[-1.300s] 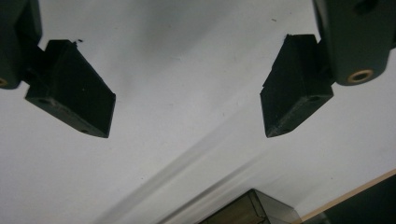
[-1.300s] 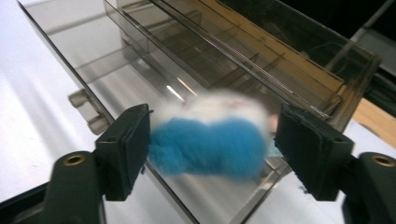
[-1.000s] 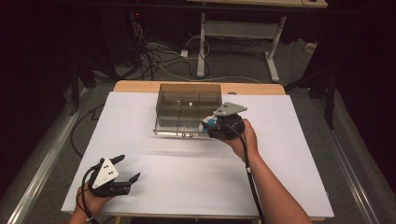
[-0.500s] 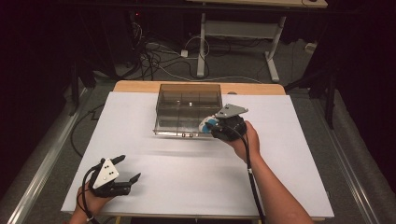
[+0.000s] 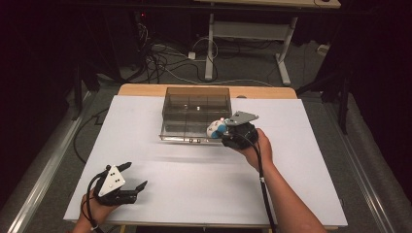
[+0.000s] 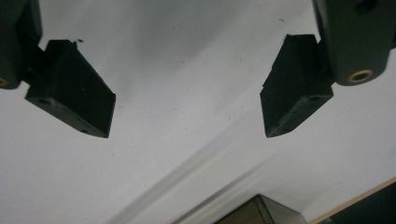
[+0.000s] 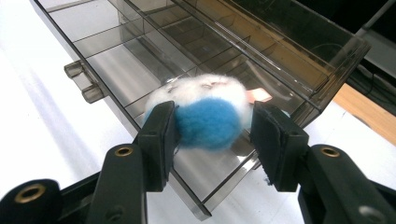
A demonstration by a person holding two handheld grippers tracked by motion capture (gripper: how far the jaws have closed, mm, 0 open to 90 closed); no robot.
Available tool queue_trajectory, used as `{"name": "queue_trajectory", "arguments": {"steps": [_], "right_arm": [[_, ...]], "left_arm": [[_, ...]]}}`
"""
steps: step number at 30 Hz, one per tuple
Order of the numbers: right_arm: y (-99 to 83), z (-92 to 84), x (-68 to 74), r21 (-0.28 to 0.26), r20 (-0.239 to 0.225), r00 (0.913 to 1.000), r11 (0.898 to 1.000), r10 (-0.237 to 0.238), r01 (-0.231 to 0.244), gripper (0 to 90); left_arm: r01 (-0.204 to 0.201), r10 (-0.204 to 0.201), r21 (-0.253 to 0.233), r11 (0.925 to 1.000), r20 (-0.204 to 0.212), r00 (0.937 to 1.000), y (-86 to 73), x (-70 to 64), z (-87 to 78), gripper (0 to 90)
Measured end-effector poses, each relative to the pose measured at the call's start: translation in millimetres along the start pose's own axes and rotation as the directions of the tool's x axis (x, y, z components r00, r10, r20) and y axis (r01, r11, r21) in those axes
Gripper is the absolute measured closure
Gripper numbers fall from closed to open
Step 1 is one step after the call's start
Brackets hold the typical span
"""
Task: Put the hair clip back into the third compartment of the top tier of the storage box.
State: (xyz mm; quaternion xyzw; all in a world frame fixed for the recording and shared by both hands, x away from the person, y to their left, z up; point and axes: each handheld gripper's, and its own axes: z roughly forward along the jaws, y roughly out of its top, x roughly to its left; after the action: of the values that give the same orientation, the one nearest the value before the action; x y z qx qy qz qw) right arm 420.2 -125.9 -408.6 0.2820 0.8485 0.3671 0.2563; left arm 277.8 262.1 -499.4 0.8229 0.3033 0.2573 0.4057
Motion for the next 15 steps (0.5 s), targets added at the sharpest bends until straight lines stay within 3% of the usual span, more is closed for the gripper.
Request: {"name": "queue_trajectory", "arguments": {"steps": [4,10,12,15], "right_arm": [[0.0,1.1,0.5,0.012,0.001,1.0,1.0,-0.004,0.004,50.4],[0.6,-0.6,-0.6,-0.013,0.003,1.0,1.0,0.006,-0.006,46.5],[1.9,-3.4,-1.8,-0.047,0.008,0.9998,0.999,0.016,-0.016,49.2],[4.5,-6.3,-2.5,-0.076,0.006,0.9996,0.997,0.026,-0.025,60.6]], "left_arm": [[0.0,0.0,0.003,1.0,0.0,1.0,-0.3,0.1,0.4,17.4],[0.002,-0.002,0.001,1.0,0.001,1.0,-0.3,0.3,0.9,17.4],[0.003,-0.003,0.0,1.0,0.0,1.0,-0.1,0.5,0.9,17.4],[0.003,-0.003,0.0,1.0,-0.007,1.0,0.4,-0.3,1.6,18.5]]}}
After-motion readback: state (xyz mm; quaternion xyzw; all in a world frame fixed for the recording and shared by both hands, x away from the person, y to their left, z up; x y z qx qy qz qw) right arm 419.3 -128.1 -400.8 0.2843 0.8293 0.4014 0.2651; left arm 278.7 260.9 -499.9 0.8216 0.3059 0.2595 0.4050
